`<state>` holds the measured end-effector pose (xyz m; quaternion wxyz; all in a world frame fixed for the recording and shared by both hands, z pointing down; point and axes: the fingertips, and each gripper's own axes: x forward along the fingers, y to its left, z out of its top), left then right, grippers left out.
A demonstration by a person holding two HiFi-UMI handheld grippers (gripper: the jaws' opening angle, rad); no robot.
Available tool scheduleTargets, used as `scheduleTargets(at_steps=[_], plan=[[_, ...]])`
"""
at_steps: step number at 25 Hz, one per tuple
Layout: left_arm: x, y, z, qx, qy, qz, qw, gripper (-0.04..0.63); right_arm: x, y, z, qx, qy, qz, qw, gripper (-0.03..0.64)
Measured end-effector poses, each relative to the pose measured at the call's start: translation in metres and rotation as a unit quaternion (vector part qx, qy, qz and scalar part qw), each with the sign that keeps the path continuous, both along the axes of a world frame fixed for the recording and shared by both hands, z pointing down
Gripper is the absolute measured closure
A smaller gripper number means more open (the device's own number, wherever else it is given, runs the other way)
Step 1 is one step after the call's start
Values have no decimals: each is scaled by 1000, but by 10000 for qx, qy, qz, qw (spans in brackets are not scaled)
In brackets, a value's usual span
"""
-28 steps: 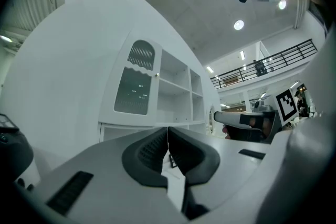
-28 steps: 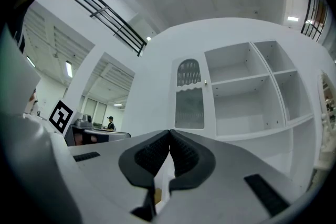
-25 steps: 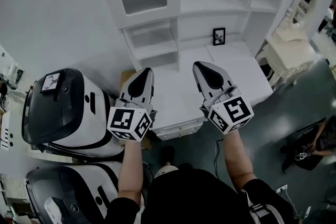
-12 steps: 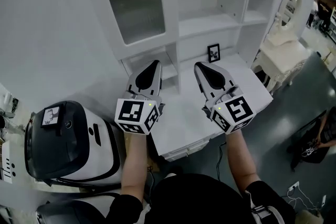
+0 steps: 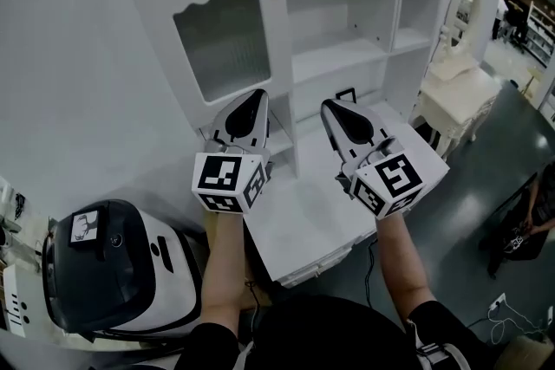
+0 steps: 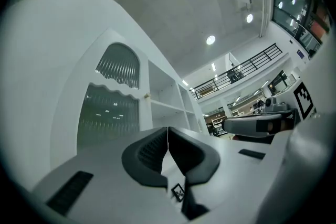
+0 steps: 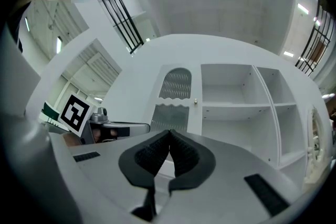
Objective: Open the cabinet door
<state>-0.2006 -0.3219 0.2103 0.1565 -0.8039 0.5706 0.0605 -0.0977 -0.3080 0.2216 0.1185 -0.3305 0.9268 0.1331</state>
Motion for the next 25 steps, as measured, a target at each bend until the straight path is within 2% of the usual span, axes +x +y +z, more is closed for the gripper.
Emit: scheduleTargets(at_steps=[11, 21, 24, 25], plan=[[0, -31, -49, 275, -334, 147, 9990, 572, -2, -18, -31, 152, -61, 334, 9993, 598], [2, -59, -94, 653, -635, 11, 9958, 571, 5, -38, -45, 189, -7, 532, 9984, 598], [3, -69, -107, 709, -706, -41, 9950, 563, 5, -46, -50, 209, 33, 510, 9985, 598], [4, -73, -109, 709, -734, -38, 9948, 540, 5, -49, -52, 209, 36, 496, 9985, 598]])
